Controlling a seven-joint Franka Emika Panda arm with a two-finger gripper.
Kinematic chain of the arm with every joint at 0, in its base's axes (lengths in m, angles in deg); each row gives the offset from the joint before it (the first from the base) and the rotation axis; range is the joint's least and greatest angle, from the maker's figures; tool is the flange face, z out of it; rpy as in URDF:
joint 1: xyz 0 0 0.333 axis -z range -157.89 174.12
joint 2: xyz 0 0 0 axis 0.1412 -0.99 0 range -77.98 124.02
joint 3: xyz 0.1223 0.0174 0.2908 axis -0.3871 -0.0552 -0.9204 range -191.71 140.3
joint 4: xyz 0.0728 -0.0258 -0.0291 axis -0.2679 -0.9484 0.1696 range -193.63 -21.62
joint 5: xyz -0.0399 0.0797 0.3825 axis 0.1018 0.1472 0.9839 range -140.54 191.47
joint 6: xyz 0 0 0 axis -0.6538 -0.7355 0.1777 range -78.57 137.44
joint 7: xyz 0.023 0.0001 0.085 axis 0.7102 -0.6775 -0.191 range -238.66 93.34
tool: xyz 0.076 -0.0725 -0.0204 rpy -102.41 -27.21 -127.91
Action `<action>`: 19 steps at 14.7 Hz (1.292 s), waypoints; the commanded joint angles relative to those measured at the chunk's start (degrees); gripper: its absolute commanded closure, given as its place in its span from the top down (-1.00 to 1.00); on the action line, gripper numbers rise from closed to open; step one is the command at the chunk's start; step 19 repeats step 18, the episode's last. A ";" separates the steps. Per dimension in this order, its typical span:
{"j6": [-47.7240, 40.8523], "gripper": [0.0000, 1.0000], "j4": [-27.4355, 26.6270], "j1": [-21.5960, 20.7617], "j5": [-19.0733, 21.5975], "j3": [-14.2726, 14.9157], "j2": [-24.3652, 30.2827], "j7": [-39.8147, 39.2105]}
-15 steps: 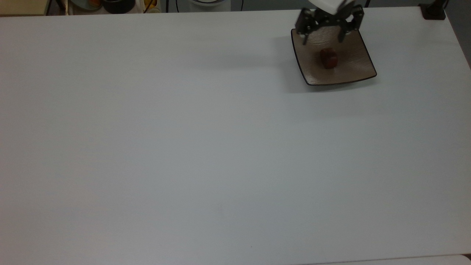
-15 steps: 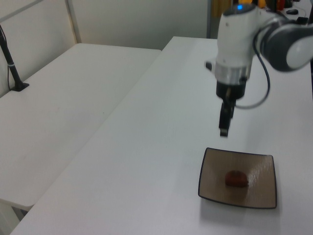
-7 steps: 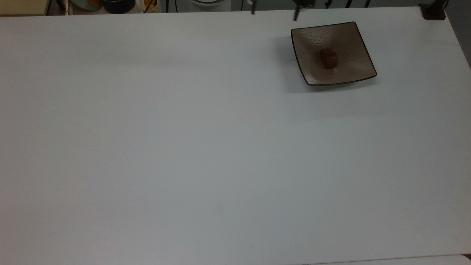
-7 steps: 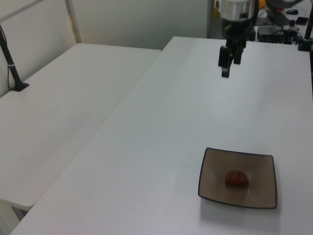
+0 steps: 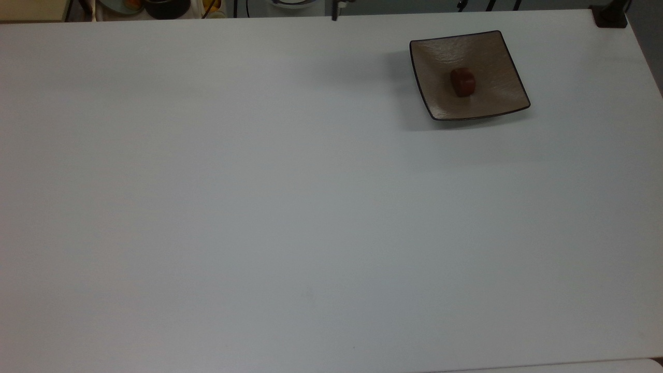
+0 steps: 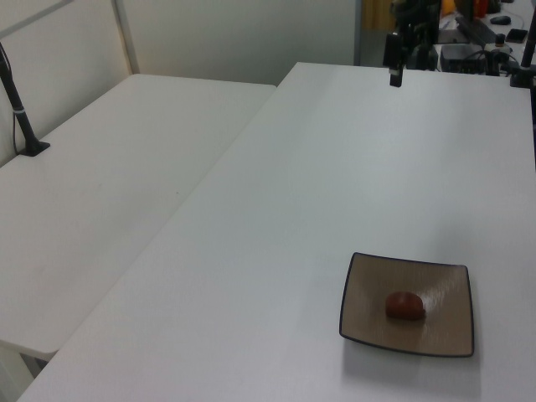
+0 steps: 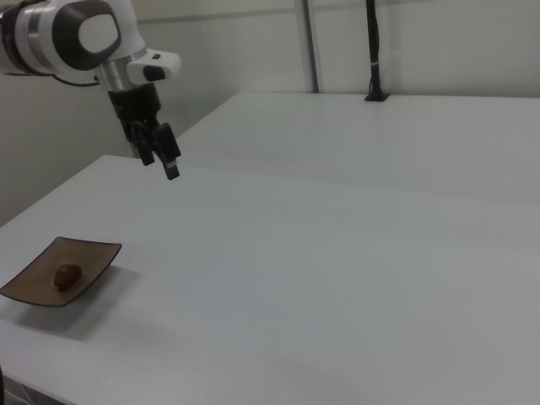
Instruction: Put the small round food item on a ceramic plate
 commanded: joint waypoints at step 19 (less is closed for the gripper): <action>6.78 1.00 -2.75 7.01 3.90 -5.30 0.66 -30.16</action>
